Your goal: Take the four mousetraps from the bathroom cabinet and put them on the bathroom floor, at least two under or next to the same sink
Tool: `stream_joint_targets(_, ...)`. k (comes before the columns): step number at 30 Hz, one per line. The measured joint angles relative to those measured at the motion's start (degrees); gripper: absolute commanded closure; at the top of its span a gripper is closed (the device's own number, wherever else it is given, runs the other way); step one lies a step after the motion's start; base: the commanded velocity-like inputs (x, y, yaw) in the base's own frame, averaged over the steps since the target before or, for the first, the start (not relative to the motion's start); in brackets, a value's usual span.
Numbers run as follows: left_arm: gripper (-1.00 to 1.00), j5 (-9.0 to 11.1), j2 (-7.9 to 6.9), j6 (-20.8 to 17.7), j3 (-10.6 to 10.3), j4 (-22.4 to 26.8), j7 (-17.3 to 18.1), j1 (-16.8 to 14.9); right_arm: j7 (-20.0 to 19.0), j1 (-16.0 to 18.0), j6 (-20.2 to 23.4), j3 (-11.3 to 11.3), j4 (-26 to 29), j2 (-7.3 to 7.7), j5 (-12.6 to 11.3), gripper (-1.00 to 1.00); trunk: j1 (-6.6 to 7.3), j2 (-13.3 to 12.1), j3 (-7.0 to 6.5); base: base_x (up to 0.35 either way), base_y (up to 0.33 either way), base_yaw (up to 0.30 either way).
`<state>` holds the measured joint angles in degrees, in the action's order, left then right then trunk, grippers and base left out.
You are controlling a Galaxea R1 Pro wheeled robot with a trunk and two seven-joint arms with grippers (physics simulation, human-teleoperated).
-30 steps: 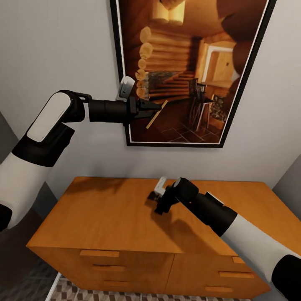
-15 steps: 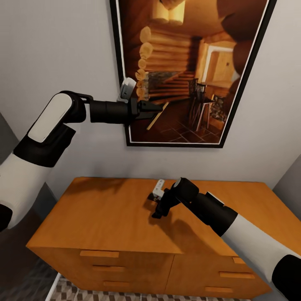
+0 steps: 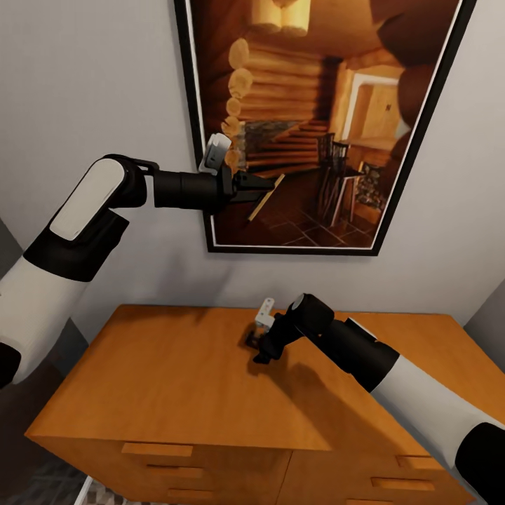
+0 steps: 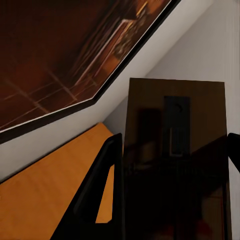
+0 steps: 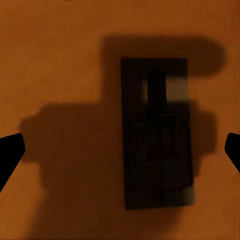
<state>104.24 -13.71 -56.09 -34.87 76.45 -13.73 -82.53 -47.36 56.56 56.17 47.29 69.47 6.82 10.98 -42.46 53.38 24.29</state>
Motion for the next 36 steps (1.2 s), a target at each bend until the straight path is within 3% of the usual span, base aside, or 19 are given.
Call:
stream_joint_targets(11,1.0,0.32,0.48,0.0,-0.02,0.6,0.29,0.08,-0.01,0.75,0.0,0.33,1.26,0.02,-0.08,-1.0,0.0,0.0,0.0,0.122,-0.026,0.0)
stream_joint_targets(17,1.0,0.41,4.17,-0.05,-0.02,0.99,0.35,1.04,-0.01,0.76,-0.01,0.37,1.72,0.03,-0.04,-1.0,0.0,0.0,0.0,0.014,-0.003,0.0)
stream_joint_targets(19,1.0,0.51,6.14,-0.05,0.02,1.04,0.35,1.12,-0.01,0.75,-0.01,0.31,1.77,0.03,-0.01,-1.0,0.0,0.0,0.0,0.002,0.0,0.0)
stream_joint_targets(33,1.0,0.49,10.14,3.72,-0.12,0.7,0.15,5.63,-0.09,0.87,0.5,0.2,1.36,-0.05,-0.44,-1.0,0.0,0.0,0.0,0.0,0.0,0.0)
stream_joint_targets(36,1.0,0.43,10.35,4.52,-0.11,0.71,0.11,6.6,-0.09,0.84,0.47,0.18,0.71,-0.05,-0.47,-1.0,0.0,0.0,0.0,0.0,0.0,0.0)
